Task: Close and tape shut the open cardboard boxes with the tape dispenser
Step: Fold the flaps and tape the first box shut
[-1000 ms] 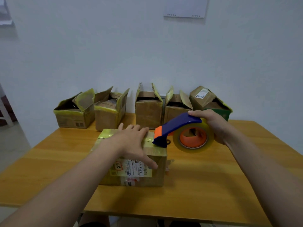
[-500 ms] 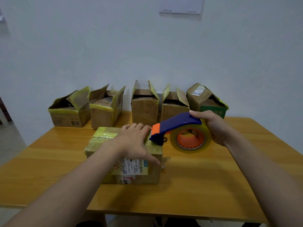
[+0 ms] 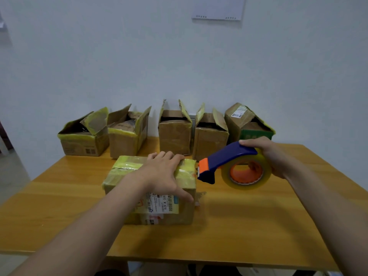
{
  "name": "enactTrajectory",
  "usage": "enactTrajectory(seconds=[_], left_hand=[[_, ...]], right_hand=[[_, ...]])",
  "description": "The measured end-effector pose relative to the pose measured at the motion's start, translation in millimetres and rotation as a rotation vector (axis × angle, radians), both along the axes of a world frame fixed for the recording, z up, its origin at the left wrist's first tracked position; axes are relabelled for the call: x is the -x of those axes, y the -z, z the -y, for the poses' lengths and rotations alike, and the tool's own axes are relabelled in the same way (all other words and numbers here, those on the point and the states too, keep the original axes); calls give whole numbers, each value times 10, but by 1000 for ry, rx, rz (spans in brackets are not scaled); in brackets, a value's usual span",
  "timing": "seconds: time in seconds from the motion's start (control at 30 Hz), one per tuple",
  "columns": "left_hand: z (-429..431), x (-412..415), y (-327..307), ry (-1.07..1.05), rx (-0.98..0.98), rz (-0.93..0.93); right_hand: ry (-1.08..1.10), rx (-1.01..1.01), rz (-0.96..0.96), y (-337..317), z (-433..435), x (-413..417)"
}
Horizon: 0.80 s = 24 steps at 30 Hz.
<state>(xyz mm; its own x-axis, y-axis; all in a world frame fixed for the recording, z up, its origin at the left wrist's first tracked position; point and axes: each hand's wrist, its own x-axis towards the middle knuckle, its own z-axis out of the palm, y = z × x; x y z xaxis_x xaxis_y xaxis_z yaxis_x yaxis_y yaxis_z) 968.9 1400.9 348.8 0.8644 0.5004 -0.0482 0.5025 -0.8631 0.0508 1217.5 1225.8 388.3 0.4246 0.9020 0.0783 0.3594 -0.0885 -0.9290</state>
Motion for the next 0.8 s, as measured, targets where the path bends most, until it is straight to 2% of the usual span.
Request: enactTrajectory(seconds=[0.3,0.43,0.53,0.8], left_hand=[[-21,2,33,2,0,22],[-20,4,35,0,2,16],[-25,-12,43,-9,3,17],[-19,-9,31,-16,14,16]], right_hand=[[-61,168,343,-529,-381,110],[-84,154,437,-564,-465,142],[-104,120,462,-551,-426,196],[25,135,398,-520,-385,189]])
